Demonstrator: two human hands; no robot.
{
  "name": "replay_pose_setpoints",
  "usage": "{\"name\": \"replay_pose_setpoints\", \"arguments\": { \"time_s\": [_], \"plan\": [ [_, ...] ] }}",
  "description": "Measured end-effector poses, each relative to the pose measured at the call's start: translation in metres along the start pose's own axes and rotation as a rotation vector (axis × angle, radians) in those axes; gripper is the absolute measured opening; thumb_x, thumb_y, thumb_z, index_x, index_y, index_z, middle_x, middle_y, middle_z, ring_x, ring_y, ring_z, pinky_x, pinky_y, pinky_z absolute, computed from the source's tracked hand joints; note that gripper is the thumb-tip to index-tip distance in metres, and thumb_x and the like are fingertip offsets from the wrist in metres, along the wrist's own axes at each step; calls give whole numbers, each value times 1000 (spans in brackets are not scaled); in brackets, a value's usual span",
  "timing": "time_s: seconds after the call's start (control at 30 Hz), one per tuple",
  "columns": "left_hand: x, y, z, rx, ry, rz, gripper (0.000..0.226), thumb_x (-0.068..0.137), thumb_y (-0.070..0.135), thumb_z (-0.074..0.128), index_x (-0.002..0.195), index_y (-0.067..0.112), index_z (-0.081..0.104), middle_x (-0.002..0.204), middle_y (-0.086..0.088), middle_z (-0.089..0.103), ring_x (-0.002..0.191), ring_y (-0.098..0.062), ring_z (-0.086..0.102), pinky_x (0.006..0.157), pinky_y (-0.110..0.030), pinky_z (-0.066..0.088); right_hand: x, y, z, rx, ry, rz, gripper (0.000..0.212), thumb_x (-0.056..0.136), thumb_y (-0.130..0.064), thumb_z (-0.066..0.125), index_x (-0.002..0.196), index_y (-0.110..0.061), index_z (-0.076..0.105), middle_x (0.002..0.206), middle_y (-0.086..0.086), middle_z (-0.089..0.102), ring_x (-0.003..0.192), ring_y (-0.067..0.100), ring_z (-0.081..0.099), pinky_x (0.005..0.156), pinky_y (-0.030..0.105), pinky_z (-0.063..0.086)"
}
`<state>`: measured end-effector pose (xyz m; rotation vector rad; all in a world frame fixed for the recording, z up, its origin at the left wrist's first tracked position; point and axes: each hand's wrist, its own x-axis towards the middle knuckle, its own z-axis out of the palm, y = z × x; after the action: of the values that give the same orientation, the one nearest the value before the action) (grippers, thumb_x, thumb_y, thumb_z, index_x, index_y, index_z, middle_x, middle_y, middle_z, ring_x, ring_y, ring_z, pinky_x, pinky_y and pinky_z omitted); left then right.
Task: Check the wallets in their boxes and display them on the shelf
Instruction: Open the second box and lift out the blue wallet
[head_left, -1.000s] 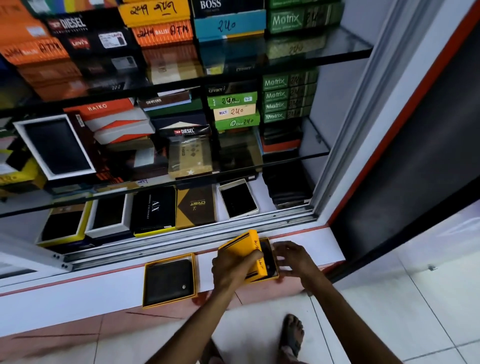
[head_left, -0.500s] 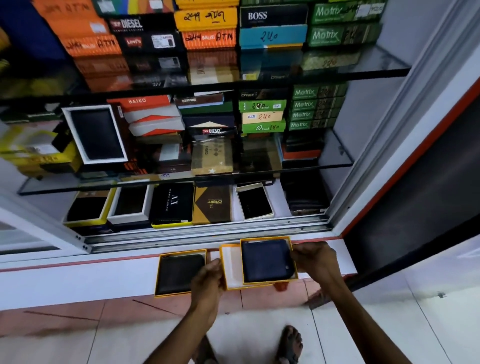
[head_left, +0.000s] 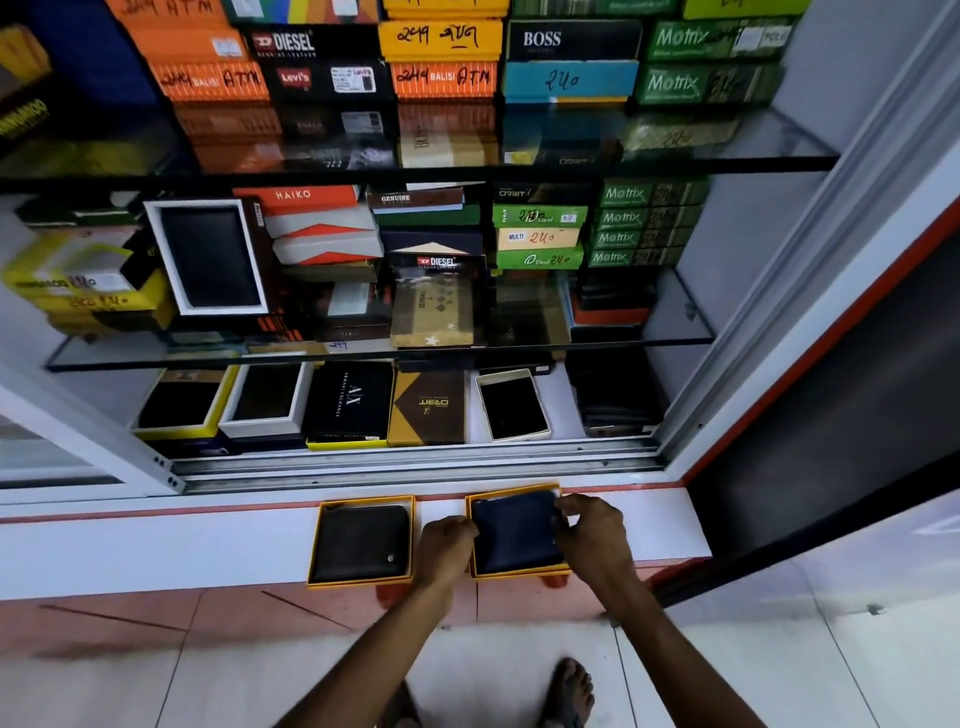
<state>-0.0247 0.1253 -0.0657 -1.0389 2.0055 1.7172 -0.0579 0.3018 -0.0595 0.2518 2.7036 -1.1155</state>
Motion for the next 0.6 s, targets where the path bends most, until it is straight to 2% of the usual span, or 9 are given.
{"name": "replay_pose_setpoints", "arguments": {
  "time_s": [0.1,0.17,0.27,0.3,0.37,0.43,0.47,0.53,0.6],
  "plan": [
    [1,1,0,-15,-13,-14,20,86,17,53,70,11,63,90,-18,70,90,-34,63,77,-41,48,0,-5,8,24,-2,52,23,92,-19,62,106,-6,75,107,15,76,102,32,69,84,23,47],
    [1,1,1,-41,-8,-18,17,87,18,54,80,10,67,103,-20,72,101,-35,64,77,-38,46,4,-6,12,4,-91,170,36,93,-36,58,110,-9,74,115,17,70,115,35,60,94,33,47],
    [0,2,1,-82,-22,-25,23,86,19,54,95,3,68,109,-22,71,104,-36,64,74,-37,44,10,-9,14,-25,-141,276,50,89,-51,57,118,-12,69,126,14,62,123,33,52,90,35,39],
    [-1,3,1,-91,-28,-28,25,86,19,54,98,2,68,109,-23,70,106,-38,64,74,-37,45,11,-11,15,-30,-135,265,49,87,-52,59,116,-13,70,121,12,65,121,30,54,90,34,39],
    [-2,6,-1,-102,-38,-32,27,87,19,53,101,1,68,110,-25,70,108,-39,64,75,-38,46,12,-14,17,-5,-116,224,40,82,-50,66,99,-15,72,93,2,73,101,20,66,85,29,48],
    [-2,6,-2,-119,-46,-38,28,88,19,52,100,-1,67,108,-26,70,108,-41,64,77,-39,46,10,-19,17,104,-85,215,31,76,-43,76,89,-16,67,73,-6,69,71,6,67,64,20,48],
    [-1,6,-3,-115,-48,-35,27,88,19,51,96,-1,67,103,-26,70,103,-40,65,76,-39,46,9,-19,16,169,-81,211,28,74,-38,79,86,-16,66,74,-5,70,67,6,67,61,19,47],
    [-1,8,-6,-88,-31,-12,21,88,19,52,78,7,65,79,-15,64,82,-30,61,71,-37,42,9,-20,10,328,-107,192,19,73,-27,83,75,-18,66,76,-2,71,74,14,67,67,23,48],
    [-1,11,-11,-61,-6,50,22,91,25,54,71,18,61,74,-2,61,77,-20,56,73,-34,43,6,-21,-2,497,-146,159,24,75,-17,83,63,-20,62,65,-4,68,73,17,65,67,28,47]
  ]
}}
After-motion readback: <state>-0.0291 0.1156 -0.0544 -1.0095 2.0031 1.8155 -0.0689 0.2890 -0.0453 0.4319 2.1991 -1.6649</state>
